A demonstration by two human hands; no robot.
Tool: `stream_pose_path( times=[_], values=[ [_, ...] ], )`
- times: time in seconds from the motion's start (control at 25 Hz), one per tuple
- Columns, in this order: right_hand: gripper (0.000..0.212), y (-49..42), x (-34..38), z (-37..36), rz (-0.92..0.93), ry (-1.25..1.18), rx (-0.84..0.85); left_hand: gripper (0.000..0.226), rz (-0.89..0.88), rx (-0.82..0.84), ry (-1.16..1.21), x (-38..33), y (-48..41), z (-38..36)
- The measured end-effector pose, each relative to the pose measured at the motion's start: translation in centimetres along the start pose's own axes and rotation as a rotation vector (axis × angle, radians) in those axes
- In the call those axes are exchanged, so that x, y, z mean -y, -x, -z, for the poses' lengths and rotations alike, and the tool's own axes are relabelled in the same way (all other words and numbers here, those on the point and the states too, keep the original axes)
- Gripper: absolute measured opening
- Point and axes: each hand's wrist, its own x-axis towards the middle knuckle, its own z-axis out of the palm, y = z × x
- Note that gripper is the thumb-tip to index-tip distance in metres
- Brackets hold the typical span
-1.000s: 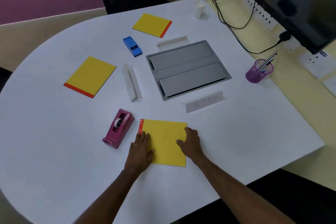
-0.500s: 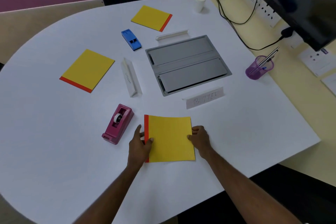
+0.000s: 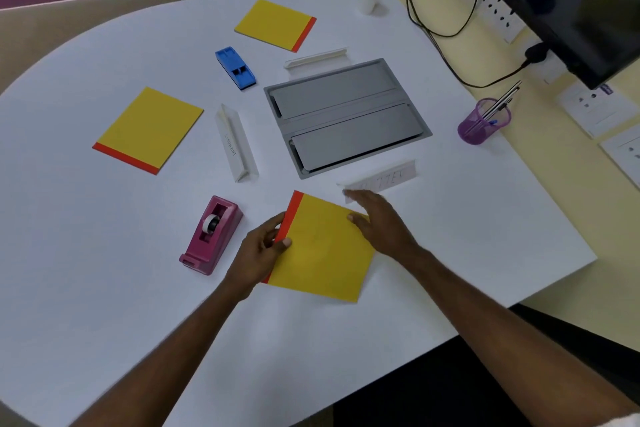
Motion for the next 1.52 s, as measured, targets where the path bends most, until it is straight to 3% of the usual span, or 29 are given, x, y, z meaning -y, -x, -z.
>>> stream_pose_path(
  times=[0.12, 0.32, 0.4, 0.48, 0.56, 0.8, 0.92, 1.36, 1.44, 1.52],
  values=[
    [0.029, -1.9, 0.6, 2.6, -0.061, -0.096, 0.232, 0.046, -0.003, 0.054, 0.016, -0.9, -0.5, -0.1],
    [0.029, -2.1, -0.4, 5.0, -0.214, -0.529, 0.308, 0.037, 0.022, -0.205, 0.104, -0.9, -1.0, 1.9],
    [0.030, -1.8, -0.9, 5.5, -0.254, -0.672, 0.309, 0.040, 0.078, -0.182, 0.189, 0.3, -0.6, 1.5],
    [0.031, -1.8, -3.0, 6.6, -0.313, -0.767, 0.262, 0.041, 0.134, -0.035, 0.308, 1.1, -1.4, -1.7],
    [0.032, -2.0, -3.3, 6.7, -0.345, -0.831, 0.184, 0.041, 0.106, 0.008, 0.396, 1.0, -1.2, -3.3],
    [0.038, -1.1, -4.0, 6.3, -0.495, -1.121, -0.084, 0.036, 0.041, -0.147, 0.577, -1.8, -3.7, -4.1],
    [0.035, 0.0, -3.0, 4.4, -0.549, -1.318, -0.115, 0.035, 0.025, -0.151, 0.608, -3.9, -6.1, -5.0],
    [0.048, -3.1, -3.6, 5.7, -0.452, -1.404, -0.215, 0.031, 0.004, 0.005, 0.435, -8.8, -15.6, -8.7],
    [0.046, -4.3, -4.8, 6.8, -0.457, -1.415, -0.282, 0.032, -0.073, 0.045, 0.309, -9.9, -17.5, -8.9],
    [0.042, -5.8, -6.2, 8.2, -0.459, -1.442, -0.339, 0.040, -0.207, 0.011, -0.010, -10.3, -19.8, -9.3]
  ],
)
